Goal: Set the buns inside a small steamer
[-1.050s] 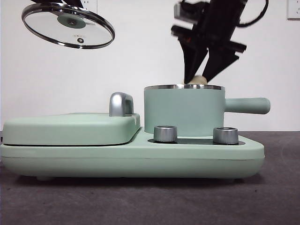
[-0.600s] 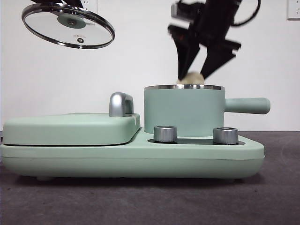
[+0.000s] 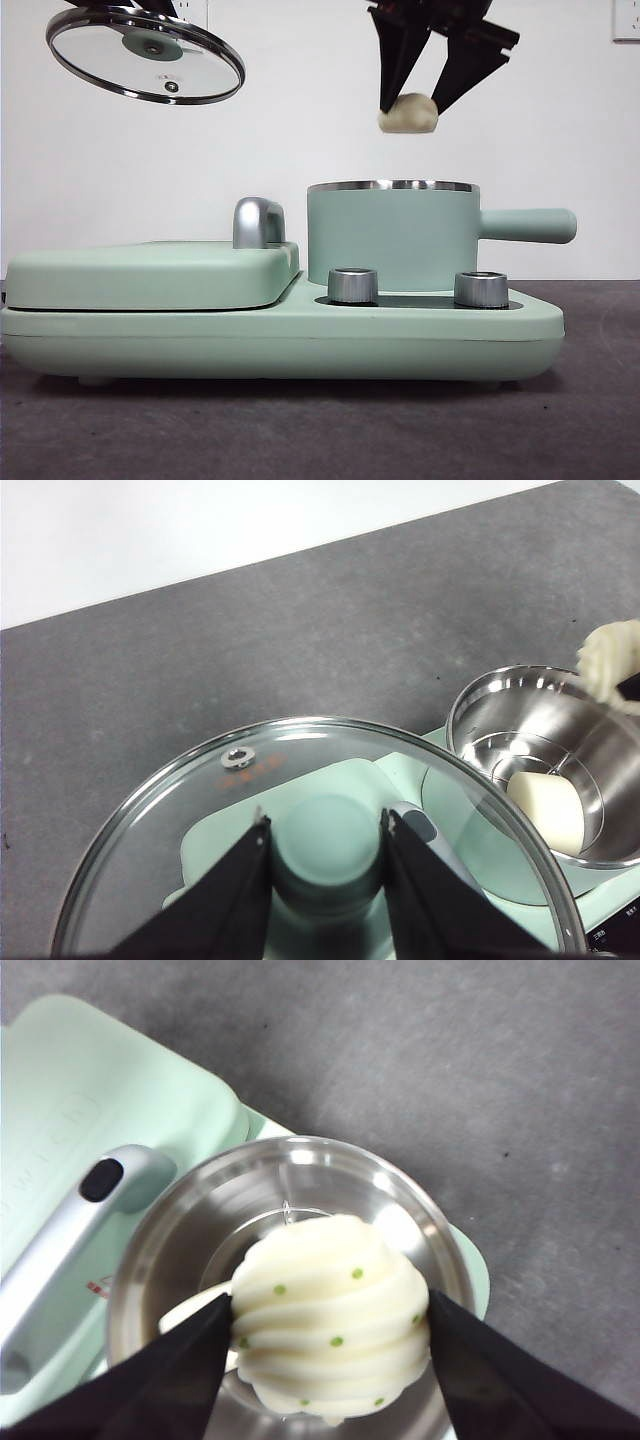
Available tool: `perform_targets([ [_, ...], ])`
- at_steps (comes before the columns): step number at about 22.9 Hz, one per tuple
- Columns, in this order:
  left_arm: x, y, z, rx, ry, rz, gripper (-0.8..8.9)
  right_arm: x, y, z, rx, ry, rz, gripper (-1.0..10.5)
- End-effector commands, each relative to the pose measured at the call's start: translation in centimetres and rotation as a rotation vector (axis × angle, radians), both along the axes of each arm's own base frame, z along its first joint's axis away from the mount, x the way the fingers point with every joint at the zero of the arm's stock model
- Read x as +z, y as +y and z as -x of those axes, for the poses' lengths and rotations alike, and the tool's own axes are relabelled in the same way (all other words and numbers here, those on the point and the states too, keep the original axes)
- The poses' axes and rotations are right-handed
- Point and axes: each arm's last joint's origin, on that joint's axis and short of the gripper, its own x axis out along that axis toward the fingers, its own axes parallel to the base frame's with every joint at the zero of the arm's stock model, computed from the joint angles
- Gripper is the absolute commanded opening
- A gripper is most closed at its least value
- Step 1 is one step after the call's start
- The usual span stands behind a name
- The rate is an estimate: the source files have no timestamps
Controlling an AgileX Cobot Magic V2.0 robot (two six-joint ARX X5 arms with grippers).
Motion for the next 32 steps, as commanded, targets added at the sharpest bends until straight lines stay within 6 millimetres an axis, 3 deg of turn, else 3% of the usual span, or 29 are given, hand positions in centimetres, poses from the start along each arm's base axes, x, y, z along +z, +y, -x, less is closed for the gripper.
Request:
perform_targets([
  [1,0.8,-0.2,-0.2,-0.008,-0.035,0.020,0.07,-1.5,1.0,-1.2,0.015,0.020,0.017,3.1],
  [9,0.8,-0.3,-0.2,-0.009,-0.034,0.020,0.07,-6.2,2.3,-3.8,0.020,0.112,0.068,3.1],
  [14,0.7,-0.2,-0.2,-0.008,-0.028,0.017,0.07,-6.6,2.4,-4.1,0.023,0.113,0.071,4.0],
  [17,0.6,-0.2,-0.2,-0.008,-0.016,0.012,0.07,-5.5,2.1,-3.5,0.032,0.087,0.067,4.2],
  [22,0.5,-0.2,-0.1,-0.009,0.000,0.006,0.07,0.5,1.4,-0.1,0.062,-0.111,-0.037,4.2],
  [24,0.5,-0.2,-0.1,-0.009,0.002,0.005,0.08,2.0,1.4,1.8,0.084,-0.234,-0.104,4.2],
  [27,0.4,-0.2,-0.1,-0.009,0.006,0.003,0.08,1.2,0.8,5.4,0.121,-0.345,-0.170,4.2],
  [32,0.4,-0.2,-0.1,-0.011,0.006,0.000,0.07,-3.0,-0.9,11.5,0.186,-0.422,-0.242,4.2],
])
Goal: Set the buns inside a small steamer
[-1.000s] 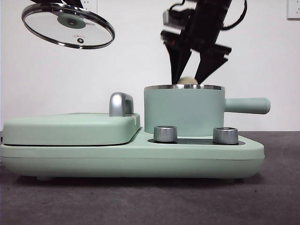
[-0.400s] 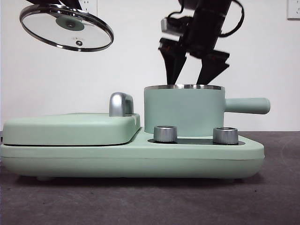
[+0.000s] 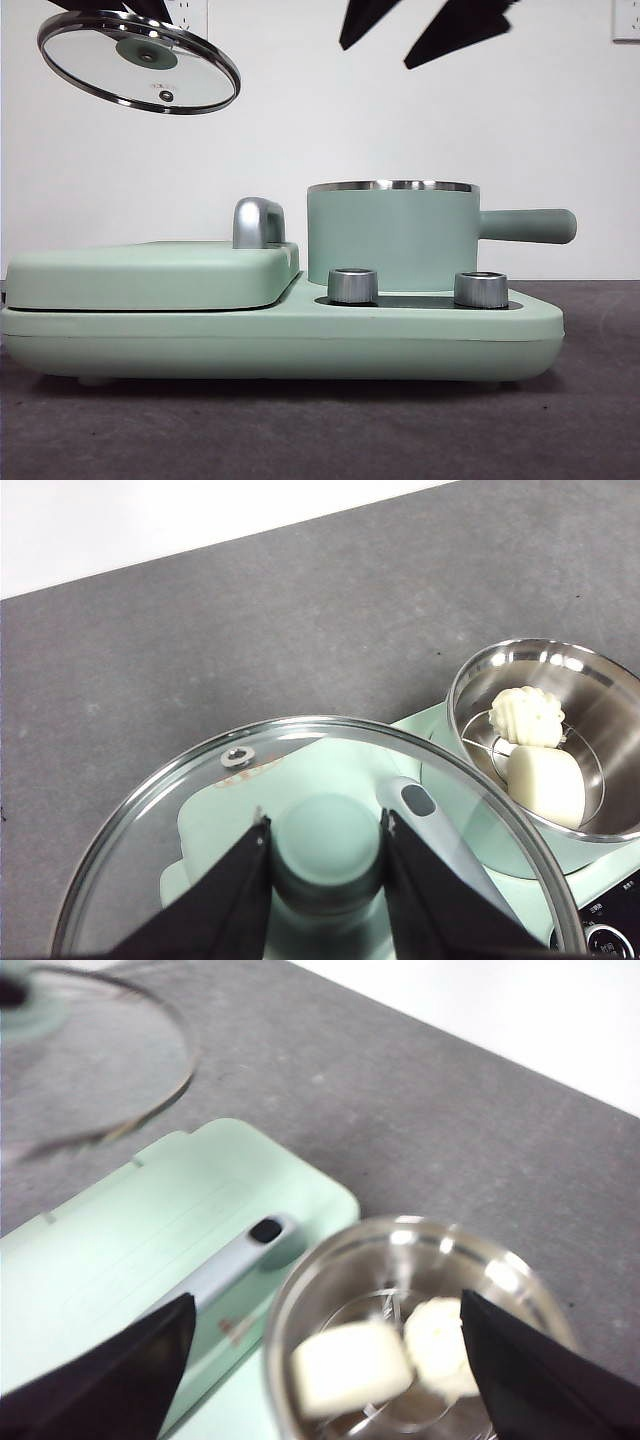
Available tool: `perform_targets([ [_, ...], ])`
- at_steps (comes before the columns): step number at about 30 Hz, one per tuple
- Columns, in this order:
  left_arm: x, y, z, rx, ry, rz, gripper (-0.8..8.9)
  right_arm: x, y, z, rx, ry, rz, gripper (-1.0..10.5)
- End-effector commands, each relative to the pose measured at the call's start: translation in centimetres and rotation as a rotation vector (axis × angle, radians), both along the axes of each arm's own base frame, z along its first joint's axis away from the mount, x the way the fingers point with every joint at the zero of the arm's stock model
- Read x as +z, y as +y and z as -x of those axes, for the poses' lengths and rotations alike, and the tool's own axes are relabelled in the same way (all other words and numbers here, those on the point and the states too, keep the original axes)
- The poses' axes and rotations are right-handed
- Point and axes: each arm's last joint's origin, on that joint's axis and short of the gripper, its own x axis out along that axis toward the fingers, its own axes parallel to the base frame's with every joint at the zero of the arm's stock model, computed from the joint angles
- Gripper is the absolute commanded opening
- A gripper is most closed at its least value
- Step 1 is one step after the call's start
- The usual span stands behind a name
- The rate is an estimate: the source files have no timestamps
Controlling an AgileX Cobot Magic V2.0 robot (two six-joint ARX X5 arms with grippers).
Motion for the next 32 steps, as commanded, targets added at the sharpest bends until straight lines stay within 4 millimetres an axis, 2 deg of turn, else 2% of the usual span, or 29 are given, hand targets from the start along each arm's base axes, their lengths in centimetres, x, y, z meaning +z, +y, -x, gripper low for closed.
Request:
perform_targets([
  [1,0.8,-0.2,-0.2,-0.011,-0.034,0.014,0.07,-1.8,-0.9,2.7,0.027,-0.019,-0.036,4.2],
  [5,0.8,-0.2,-0.2,-0.013,-0.033,0.013,0.07,-4.2,-2.8,5.9,0.010,0.035,-0.064,4.2],
  [9,0.9,-0.6,-0.1,-0.080,-0.034,0.050,0.08,-5.6,-4.9,8.6,-0.034,0.088,-0.072,4.2],
  [12,1.0,-1.5,-0.1,-0.132,-0.049,0.071,0.08,-5.7,-6.4,10.4,-0.046,0.112,-0.056,4.1],
  [16,0.6,-3.8,-0.6,-0.201,-0.080,0.090,0.08,-5.0,-8.1,12.5,-0.046,0.092,-0.081,4.2],
  [25,-0.9,-9.9,-2.1,-0.346,-0.190,0.149,0.09,-4.3,-10.0,14.7,-0.074,0.071,-0.182,4.1],
  [32,-2.6,-12.5,-3.5,-0.395,-0.260,0.129,0.09,-4.4,-10.0,14.7,-0.085,0.098,-0.185,4.1],
])
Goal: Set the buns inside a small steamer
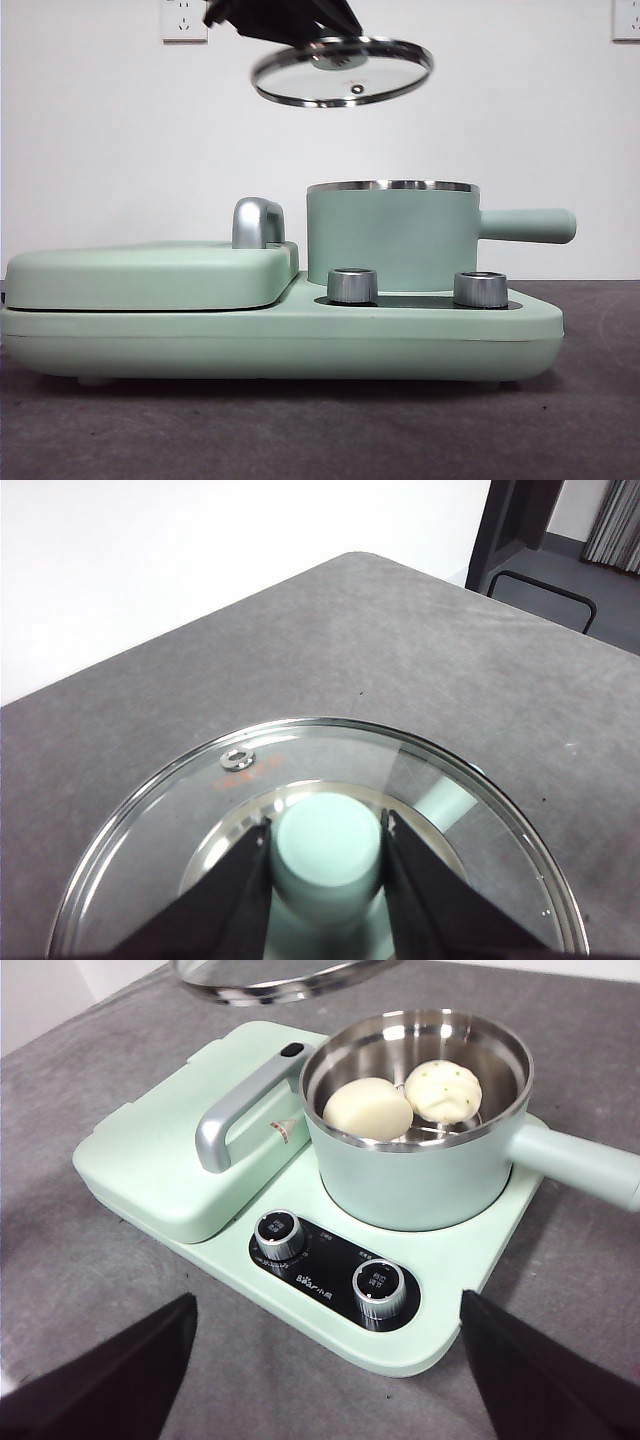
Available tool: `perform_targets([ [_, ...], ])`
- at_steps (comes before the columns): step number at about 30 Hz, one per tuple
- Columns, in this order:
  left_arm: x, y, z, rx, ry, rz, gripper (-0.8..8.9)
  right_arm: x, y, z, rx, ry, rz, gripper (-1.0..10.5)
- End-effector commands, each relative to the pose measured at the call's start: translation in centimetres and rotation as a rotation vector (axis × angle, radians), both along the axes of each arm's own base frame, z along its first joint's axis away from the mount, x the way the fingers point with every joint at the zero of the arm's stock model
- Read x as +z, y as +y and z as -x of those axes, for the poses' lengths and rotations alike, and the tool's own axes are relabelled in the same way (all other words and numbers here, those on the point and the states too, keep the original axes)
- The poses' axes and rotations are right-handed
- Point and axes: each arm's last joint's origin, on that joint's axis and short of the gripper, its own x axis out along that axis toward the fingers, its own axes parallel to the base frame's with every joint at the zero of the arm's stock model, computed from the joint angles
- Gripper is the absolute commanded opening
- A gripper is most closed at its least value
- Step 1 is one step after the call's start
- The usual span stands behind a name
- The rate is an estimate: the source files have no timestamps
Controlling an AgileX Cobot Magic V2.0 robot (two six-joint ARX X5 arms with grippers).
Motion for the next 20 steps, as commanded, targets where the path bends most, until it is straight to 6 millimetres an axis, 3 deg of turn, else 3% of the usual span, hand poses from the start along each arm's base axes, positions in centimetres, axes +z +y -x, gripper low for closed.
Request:
perform_targets([
  [1,0.2,-1.1,-0.6,-0.025,-0.079,0.001,0.08,0.4,0.1,0.1,0.000,-0.003,-0.023,4.2],
  [9,-1.9,-2.6,-2.5,-0.032,-0.114,0.002,0.08,0.4,0.1,0.1,0.000,-0.003,-0.024,4.2],
  [20,-4.8,-4.7,-3.1,-0.074,-0.071,-0.033,0.08,0.4,0.1,0.0,-0.005,0.000,-0.019,4.1],
])
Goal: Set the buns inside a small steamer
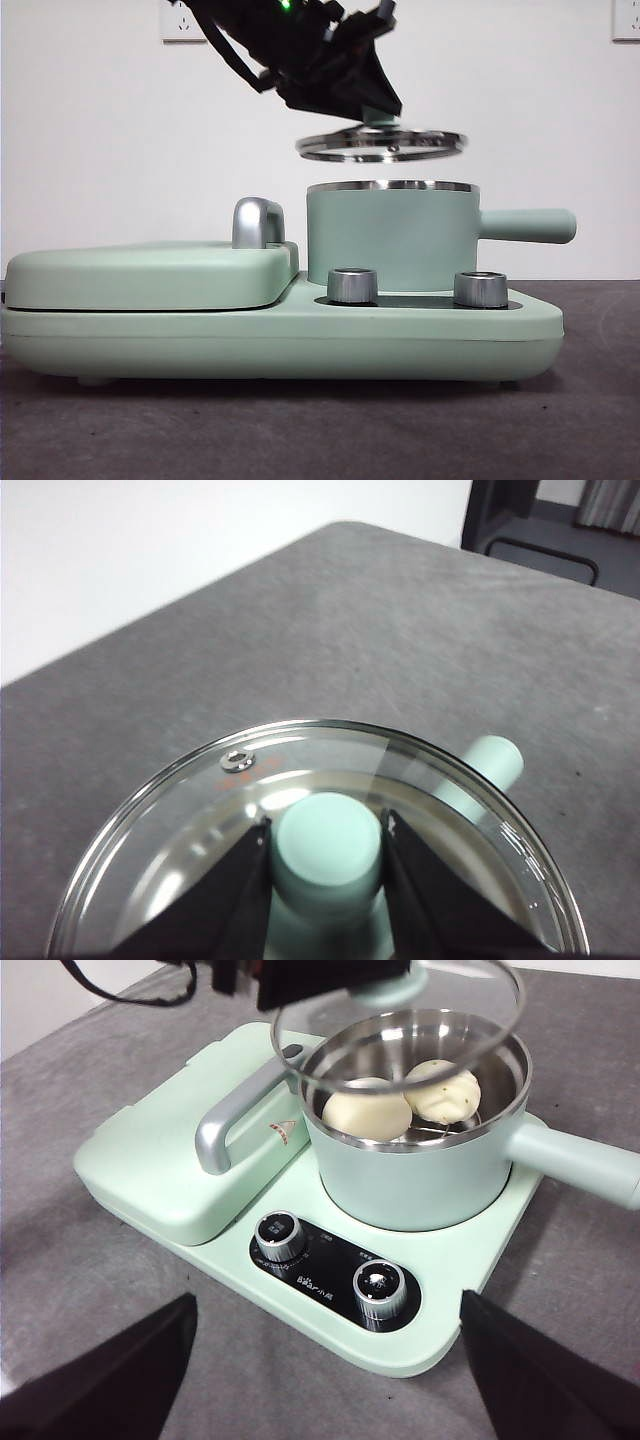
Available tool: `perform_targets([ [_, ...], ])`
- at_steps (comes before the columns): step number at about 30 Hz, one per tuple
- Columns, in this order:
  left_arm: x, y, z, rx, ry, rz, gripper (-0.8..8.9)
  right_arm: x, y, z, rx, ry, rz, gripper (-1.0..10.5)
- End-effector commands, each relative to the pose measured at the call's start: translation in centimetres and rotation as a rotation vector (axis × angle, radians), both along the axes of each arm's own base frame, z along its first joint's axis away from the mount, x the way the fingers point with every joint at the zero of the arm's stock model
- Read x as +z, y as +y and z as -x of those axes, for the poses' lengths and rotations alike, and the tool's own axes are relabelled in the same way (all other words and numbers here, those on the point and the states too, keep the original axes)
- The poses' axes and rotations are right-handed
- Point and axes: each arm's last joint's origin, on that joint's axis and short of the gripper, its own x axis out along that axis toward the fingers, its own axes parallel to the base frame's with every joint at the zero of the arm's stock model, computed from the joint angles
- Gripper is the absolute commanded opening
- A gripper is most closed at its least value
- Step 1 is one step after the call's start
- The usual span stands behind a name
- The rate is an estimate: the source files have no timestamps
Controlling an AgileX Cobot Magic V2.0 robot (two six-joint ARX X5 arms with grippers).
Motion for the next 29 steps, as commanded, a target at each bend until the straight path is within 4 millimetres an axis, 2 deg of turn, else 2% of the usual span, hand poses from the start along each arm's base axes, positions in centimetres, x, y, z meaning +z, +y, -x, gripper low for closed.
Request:
perform_targets([
  [1,0.1,-1.1,-0.2,-0.026,-0.038,0.016,0.08,0.4,0.1,0.0,0.000,-0.004,-0.015,4.2],
  [29,-1.9,-1.9,-0.7,-0.038,-0.002,-0.031,0.08,0.1,0.0,0.1,0.000,0.018,0.004,4.2],
])
